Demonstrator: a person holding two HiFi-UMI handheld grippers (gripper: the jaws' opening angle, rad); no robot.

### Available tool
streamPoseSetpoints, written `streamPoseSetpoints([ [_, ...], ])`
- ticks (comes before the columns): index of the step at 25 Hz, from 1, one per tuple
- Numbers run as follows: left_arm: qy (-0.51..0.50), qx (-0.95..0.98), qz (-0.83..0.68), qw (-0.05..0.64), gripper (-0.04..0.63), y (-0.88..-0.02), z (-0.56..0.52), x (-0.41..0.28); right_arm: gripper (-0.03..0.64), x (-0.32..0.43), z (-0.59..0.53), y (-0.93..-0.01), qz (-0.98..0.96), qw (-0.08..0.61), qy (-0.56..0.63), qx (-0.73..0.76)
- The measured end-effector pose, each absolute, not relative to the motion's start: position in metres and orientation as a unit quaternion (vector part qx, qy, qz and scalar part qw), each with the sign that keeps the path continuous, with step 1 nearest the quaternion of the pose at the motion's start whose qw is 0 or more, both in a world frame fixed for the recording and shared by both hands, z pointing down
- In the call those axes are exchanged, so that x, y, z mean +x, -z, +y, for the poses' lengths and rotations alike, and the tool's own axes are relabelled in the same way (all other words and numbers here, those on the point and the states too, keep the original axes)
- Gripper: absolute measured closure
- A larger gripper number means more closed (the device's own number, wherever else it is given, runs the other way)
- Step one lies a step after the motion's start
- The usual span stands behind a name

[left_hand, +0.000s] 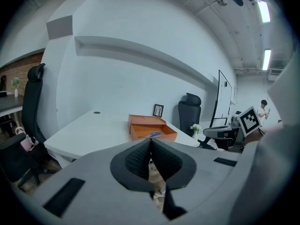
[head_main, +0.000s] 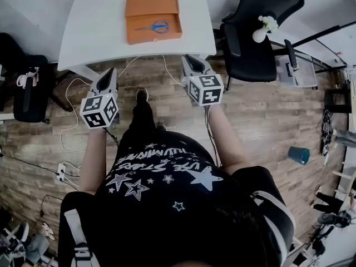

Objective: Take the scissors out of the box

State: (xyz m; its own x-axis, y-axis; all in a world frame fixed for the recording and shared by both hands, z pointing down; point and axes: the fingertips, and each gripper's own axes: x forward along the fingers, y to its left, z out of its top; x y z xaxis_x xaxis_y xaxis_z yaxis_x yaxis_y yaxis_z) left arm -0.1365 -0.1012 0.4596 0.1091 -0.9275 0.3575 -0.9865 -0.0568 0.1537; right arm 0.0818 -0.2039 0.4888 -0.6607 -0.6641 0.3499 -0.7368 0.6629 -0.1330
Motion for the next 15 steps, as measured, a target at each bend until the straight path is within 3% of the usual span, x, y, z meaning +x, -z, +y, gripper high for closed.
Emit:
streamPoseSetpoints([
  [8, -0.081, 0.732, -0.649, 0.191, 0.577, -0.468, -0.180, -0.163, 0.558, 0.043, -0.262, -0.486, -0.916, 0.123, -0.186, 0.332],
  [15, -0.085, 0.746, -0.632, 0.194, 0.577, -0.475, -0.262, -0.192, 0.558, 0.007, -0.337, -0.501, -0.910, 0.190, -0.154, 0.335],
])
